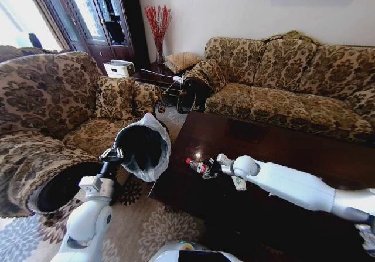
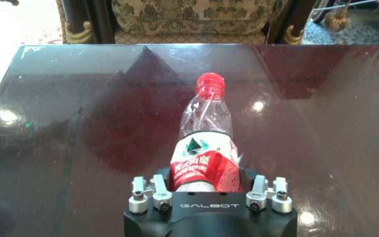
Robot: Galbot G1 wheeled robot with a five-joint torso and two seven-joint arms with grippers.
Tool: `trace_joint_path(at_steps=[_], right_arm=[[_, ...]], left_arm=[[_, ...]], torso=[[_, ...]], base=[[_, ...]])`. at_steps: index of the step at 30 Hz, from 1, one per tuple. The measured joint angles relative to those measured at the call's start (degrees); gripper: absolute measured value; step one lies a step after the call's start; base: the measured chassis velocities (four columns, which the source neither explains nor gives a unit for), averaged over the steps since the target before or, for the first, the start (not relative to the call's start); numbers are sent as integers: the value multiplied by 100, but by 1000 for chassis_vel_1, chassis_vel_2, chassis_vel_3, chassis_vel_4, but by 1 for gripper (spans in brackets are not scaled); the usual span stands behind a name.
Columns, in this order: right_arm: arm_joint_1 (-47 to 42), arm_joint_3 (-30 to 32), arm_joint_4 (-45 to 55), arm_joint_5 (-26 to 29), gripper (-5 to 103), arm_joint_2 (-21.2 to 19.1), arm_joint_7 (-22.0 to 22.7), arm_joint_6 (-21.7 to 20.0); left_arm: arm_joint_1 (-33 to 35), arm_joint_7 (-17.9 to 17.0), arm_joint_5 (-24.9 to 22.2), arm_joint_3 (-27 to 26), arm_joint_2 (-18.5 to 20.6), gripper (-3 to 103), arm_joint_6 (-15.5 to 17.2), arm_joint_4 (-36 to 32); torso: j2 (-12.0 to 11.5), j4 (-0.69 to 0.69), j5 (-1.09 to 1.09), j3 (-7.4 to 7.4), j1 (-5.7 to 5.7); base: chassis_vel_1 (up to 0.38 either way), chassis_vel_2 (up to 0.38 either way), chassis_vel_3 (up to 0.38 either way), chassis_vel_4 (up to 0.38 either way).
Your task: Move to the front of the table and place the trash on the table into the trash bin.
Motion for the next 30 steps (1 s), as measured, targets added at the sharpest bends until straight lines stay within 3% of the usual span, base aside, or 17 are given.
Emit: trace_joint_path(at_steps=[1, 4, 12, 13, 14, 16, 17, 19, 20, 23, 24, 27, 30], right_arm=[[0, 0, 0, 0, 67, 0, 0, 0], [-63, 30, 42, -3, 53, 0, 138, 9], [-344, 337, 198, 64, 35, -26, 625, 50], [-530, 726, 272, 147, 32, -21, 795, 48], [-530, 726, 272, 147, 32, -21, 795, 48], [-960, 1625, 482, 345, 25, 25, 1062, -1], [-960, 1625, 482, 345, 25, 25, 1062, -1], [-1378, 2623, 724, 509, 19, 137, 1346, -26], [-1378, 2623, 724, 509, 19, 137, 1346, -26], [-1708, 3755, 1097, 721, 13, 211, 1637, -20], [-1708, 3755, 1097, 721, 13, 211, 1637, -20], [-1734, 4598, 1453, 995, 13, 101, 1672, -20], [-1569, 4913, 1634, 1202, 13, 30, 1671, -20]], left_arm=[[0, 0, 0, 0, 0, 1, 0, 0], [-12, -1, -1, 6, 6, 1, 14, -14], [-103, -28, -182, 0, 179, 1, 211, -102], [-114, -49, -282, -1, 278, 1, 262, -101], [-114, -49, -282, -1, 278, 1, 262, -101], [-197, -99, -595, 12, 575, 1, 386, -78], [-197, -99, -595, 12, 575, 1, 386, -78], [-395, -147, -858, 66, 872, 1, 532, 33], [-395, -147, -858, 66, 872, 1, 532, 33], [-774, -258, -1299, 185, 1416, 1, 776, 242], [-774, -258, -1299, 185, 1416, 1, 776, 242], [-1282, -373, -1974, 342, 2156, 1, 1091, 562], [-1677, -407, -2372, 502, 2548, 1, 1244, 878]], torso=[[0, 0, 0, 0, 0], [0, 0, -2, -1, -1], [0, 1, 1, 0, 0], [0, 1, 1, 1, 0], [0, 1, 1, 1, 0], [0, 1, 1, 1, 1], [0, 1, 1, 1, 1], [0, 0, -1, 1, 0], [0, 0, -1, 1, 0], [0, 1, -2, 1, 0], [0, 1, -2, 1, 0], [0, -1, 0, 1, 0], [0, -1, -1, 1, 0]], base=[[0, 0, 0, 0], [0, 0, 0, 0], [0, 0, 0, 0], [0, 0, 0, 0], [0, 0, 0, 0], [0, 0, 0, 0], [0, 0, 0, 0], [0, 0, 0, 0], [0, 0, 0, 0], [0, 0, 0, 0], [0, 0, 0, 0], [0, 0, 0, 0], [0, 0, 0, 0]])
